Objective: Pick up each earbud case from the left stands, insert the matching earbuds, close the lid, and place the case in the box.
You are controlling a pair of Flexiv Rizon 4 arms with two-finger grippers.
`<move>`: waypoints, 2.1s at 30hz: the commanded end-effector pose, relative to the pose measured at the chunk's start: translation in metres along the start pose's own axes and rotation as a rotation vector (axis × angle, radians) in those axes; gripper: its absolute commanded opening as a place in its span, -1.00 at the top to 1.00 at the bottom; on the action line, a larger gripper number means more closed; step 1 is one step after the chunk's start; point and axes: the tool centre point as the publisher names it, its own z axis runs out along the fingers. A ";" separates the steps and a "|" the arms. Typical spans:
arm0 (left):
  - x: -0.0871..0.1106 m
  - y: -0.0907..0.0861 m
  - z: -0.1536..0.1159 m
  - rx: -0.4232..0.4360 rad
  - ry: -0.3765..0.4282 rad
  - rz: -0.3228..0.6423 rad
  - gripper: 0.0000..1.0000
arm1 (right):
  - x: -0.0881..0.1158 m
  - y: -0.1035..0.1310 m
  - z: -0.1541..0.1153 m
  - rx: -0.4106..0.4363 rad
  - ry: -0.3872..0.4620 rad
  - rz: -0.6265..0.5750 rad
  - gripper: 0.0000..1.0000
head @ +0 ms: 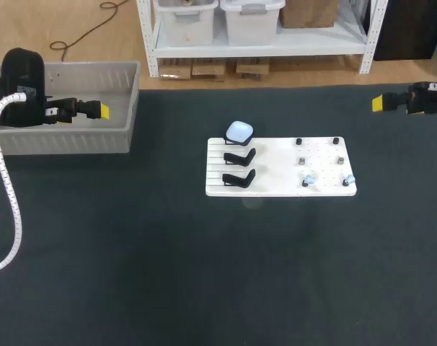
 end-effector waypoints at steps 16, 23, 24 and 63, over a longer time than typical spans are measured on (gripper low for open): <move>-0.001 -0.001 0.000 -0.007 0.005 -0.001 -1.00 | 0.000 0.000 0.000 0.000 0.001 0.000 -1.00; -0.002 -0.003 0.000 0.016 -0.002 0.026 -1.00 | 0.000 0.000 0.000 0.000 0.001 0.000 -1.00; -0.004 -0.005 -0.001 0.040 -0.019 0.043 -1.00 | 0.000 0.000 0.000 0.000 0.001 0.000 -1.00; -0.035 -0.077 0.078 0.653 0.115 1.054 -1.00 | 0.000 0.000 0.000 0.000 0.001 0.000 -1.00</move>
